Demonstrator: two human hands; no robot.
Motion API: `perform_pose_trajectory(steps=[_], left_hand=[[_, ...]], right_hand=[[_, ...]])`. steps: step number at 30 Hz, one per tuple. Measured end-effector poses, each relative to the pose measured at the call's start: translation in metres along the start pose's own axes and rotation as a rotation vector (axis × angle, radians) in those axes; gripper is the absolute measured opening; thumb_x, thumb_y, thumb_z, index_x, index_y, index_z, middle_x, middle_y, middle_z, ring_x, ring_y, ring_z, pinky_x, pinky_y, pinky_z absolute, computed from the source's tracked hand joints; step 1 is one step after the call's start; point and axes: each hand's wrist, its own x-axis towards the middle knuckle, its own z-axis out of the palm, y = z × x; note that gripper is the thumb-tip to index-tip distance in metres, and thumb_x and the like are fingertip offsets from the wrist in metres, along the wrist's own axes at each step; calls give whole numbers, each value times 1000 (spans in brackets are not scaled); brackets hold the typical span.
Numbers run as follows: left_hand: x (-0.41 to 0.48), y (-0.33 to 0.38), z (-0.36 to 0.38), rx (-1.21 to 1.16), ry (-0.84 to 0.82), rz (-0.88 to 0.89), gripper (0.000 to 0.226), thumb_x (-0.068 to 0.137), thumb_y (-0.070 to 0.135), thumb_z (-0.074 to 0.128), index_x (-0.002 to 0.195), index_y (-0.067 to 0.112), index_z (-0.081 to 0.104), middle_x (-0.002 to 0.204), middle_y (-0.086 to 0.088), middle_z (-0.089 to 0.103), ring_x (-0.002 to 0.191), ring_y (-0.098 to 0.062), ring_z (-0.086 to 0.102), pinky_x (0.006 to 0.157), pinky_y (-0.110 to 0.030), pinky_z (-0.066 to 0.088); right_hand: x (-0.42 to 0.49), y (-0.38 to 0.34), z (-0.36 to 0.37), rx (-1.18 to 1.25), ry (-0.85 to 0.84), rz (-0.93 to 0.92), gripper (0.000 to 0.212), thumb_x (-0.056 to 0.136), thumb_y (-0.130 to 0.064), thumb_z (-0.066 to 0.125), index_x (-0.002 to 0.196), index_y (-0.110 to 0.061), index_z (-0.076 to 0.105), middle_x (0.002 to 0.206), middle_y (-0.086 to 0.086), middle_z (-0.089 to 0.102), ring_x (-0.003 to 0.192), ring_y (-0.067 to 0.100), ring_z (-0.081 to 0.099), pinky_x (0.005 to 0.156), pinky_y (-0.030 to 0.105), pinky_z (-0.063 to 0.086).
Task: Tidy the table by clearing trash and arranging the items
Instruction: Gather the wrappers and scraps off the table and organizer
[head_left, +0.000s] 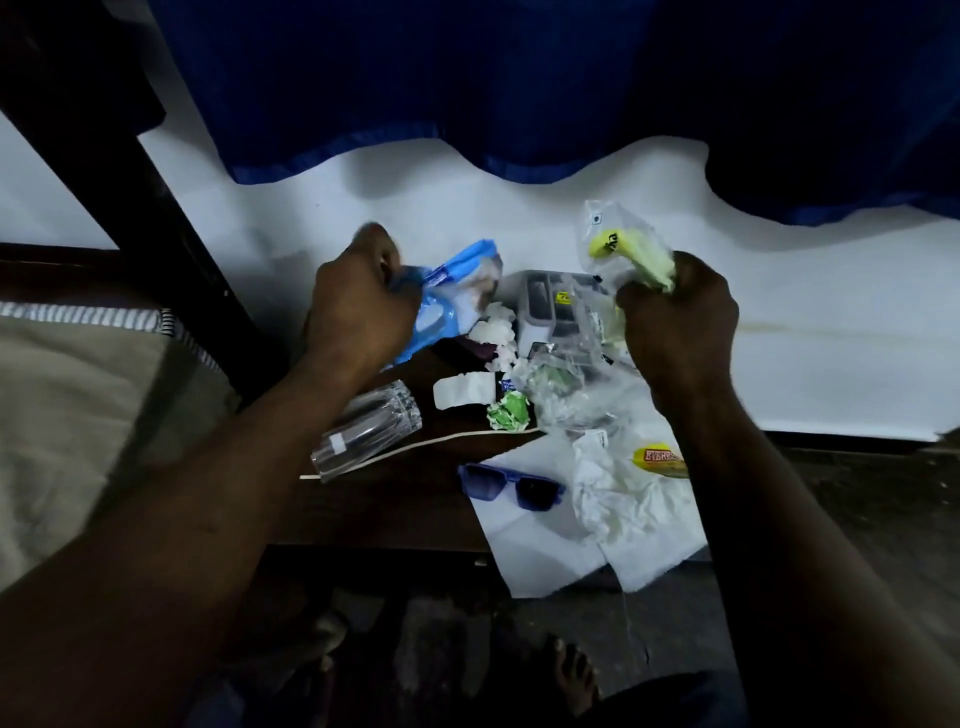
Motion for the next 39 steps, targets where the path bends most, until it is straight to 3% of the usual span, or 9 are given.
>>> perform_pose_trajectory(steps=[4, 7, 11, 15, 18, 21, 28, 33, 39], left_hand=[[-8, 9, 1, -24, -113, -25, 34, 78, 16, 46, 103, 36, 57, 78, 5, 69, 80, -26, 67, 73, -46, 58], [-17, 23, -3, -26, -141, -2, 40, 73, 20, 42, 103, 27, 69, 92, -2, 76, 94, -31, 69, 82, -47, 57], [-40, 45, -6, 81, -123, 56, 27, 82, 33, 39, 72, 14, 55, 69, -10, 59, 80, -40, 60, 69, -41, 49], [-62, 53, -10, 125, -238, -8, 57, 96, 66, 37, 87, 19, 69, 80, -8, 69, 91, -34, 64, 75, -33, 43], [-70, 52, -13, 116, -243, -58, 70, 80, 86, 45, 73, 19, 65, 61, -2, 59, 75, -30, 64, 73, -36, 50], [-72, 43, -12, 101, -210, -133, 38, 68, 56, 75, 68, 18, 69, 59, -1, 62, 67, -24, 67, 62, -33, 52], [-63, 48, 10, -36, -258, -162, 17, 80, 13, 62, 86, 26, 54, 76, 6, 63, 69, -15, 62, 58, -26, 46], [-55, 49, 21, -97, -297, -140, 31, 74, 5, 51, 92, 26, 66, 114, 7, 69, 89, -16, 69, 83, -40, 58], [-44, 35, 23, -110, -343, -122, 25, 70, 9, 51, 76, 25, 69, 105, 7, 73, 96, -13, 69, 86, -38, 59]], right_hand=[[3, 7, -13, -5, 50, -87, 26, 82, -11, 61, 101, -26, 55, 78, -16, 58, 68, 3, 54, 59, 21, 41], [4, 10, -21, -21, 57, -121, 31, 84, -26, 76, 109, -27, 59, 89, -18, 62, 79, 2, 54, 69, 20, 41], [2, 12, -27, -150, -63, -120, 35, 79, -51, 76, 105, -29, 67, 99, -9, 74, 93, 17, 68, 77, 26, 48], [-8, 15, -32, -280, -173, -83, 65, 65, -85, 66, 93, -27, 66, 86, -10, 72, 86, 19, 67, 75, 33, 51], [-14, 22, -40, -357, -252, -38, 75, 56, -94, 61, 90, -27, 66, 80, -9, 69, 82, 19, 67, 71, 34, 49], [-19, 34, -46, -447, -302, -56, 70, 64, -79, 75, 109, -25, 73, 103, 4, 75, 100, 28, 70, 75, 30, 46], [-19, 54, -38, -543, -434, 23, 90, 66, -56, 89, 144, -28, 55, 142, 4, 56, 127, 28, 59, 97, 35, 47], [-10, 50, -18, -674, -470, -41, 66, 74, -47, 83, 133, -23, 63, 128, 10, 64, 123, 30, 59, 96, 38, 52], [1, 39, -9, -682, -235, -93, 41, 79, -42, 72, 116, -24, 69, 112, 12, 72, 107, 38, 67, 82, 37, 52]])
